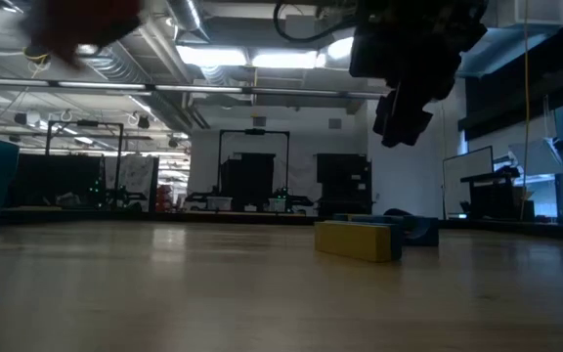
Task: Sort blocks by size
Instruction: Put the red arch block into the blue bin, then put the blue arch block into the blue bin
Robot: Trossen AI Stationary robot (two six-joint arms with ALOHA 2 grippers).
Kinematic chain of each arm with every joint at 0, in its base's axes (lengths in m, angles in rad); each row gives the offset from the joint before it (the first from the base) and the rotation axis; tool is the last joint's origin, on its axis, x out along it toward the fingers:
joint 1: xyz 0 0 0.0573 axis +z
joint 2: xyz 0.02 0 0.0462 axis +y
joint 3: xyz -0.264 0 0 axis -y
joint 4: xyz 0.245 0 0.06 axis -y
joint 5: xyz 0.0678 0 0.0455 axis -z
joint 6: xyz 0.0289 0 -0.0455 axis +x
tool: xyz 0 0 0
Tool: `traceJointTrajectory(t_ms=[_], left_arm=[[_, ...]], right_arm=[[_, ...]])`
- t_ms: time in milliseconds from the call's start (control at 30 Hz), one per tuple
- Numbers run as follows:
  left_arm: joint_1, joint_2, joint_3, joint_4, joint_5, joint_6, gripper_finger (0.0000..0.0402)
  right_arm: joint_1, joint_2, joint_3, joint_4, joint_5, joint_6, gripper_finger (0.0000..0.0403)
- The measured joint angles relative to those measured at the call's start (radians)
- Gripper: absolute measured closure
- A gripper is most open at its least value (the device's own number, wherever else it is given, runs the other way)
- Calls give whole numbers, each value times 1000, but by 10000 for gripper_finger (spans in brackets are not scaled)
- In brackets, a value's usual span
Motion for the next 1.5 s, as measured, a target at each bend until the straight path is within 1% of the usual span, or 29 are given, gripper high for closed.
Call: traceJointTrajectory(t_ms=[100,233,367,467,600,867,933,1100,1200,1300,1500], left_arm=[[-64,-2,0,-124,-2,-197,272],[-125,4,-4,-227,1,-373,270],[-145,4,-4,-287,-3,-549,269],[-145,4,-4,-326,-3,-637,269],[-145,4,-4,-355,-3,-684,260],[-145,4,-4,-363,-3,-731,210],[-145,4,-4,-363,-3,-731,204],[-145,4,-4,-361,-3,-711,204],[-146,5,-4,-361,-3,-711,207],[-146,5,-4,-361,-3,-711,206],[-146,5,-4,-360,-3,-711,206]], right_arm=[[0,0,0,1,27,0,240],[0,0,0,0,35,0,239],[0,0,0,-1,35,2,239],[0,0,0,0,35,5,239],[0,0,0,-1,35,10,239],[0,0,0,-2,50,10,239],[0,0,0,-18,105,-10,239],[1,0,0,-136,339,-81,239],[1,0,0,-197,436,-113,239],[1,0,-13,-206,473,-147,239],[1,1,-74,-168,475,-156,239]])
